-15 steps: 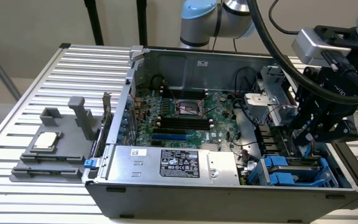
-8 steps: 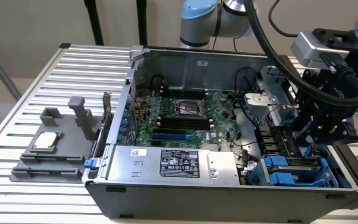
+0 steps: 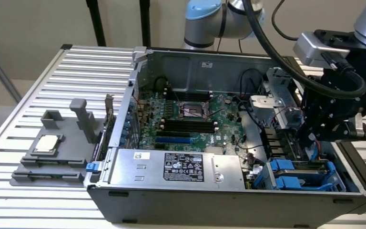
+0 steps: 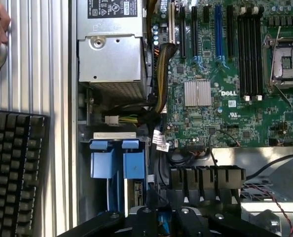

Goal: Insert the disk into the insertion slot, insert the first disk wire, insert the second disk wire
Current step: 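Insert the second disk wire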

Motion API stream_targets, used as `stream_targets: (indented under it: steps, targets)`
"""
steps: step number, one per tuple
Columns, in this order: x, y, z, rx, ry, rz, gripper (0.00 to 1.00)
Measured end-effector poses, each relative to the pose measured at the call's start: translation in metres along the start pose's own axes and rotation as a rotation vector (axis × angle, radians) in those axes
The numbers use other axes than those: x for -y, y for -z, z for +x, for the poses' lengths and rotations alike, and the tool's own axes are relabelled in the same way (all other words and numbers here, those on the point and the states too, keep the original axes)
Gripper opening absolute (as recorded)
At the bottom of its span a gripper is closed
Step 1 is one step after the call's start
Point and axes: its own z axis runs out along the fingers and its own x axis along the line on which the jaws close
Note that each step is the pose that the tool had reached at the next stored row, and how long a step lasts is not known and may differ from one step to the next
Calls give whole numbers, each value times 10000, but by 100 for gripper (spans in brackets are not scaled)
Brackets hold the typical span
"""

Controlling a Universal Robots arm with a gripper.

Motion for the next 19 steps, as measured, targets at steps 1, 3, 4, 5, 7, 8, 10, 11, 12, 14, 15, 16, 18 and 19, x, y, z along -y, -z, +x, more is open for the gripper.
stream_targets:
  steps: [1, 3, 4, 5, 7, 8, 10, 11, 12, 14, 15, 16, 18, 19]
  targets:
    - [7, -2, -8, -41, -1, 2, 18]
    - [15, -8, -11, -69, -3, 3, 17]
    - [17, -11, -11, -74, -4, 3, 17]
    - [17, -14, -12, -74, -4, 3, 17]
    - [19, -20, -3, -73, -3, 3, 17]
    - [19, -23, 6, -70, -3, 3, 17]
    - [21, -32, 34, -55, -2, 3, 17]
    - [23, -39, 52, -44, -2, 2, 17]
    - [24, -47, 73, -30, -1, 2, 17]
    - [26, -68, 115, -4, 0, 0, 17]
    - [28, -81, 130, 8, 0, -1, 17]
    - [29, -95, 143, 16, 1, -1, 17]
    - [31, -128, 163, 32, 2, -2, 17]
    - [32, -144, 170, 42, 2, -2, 17]
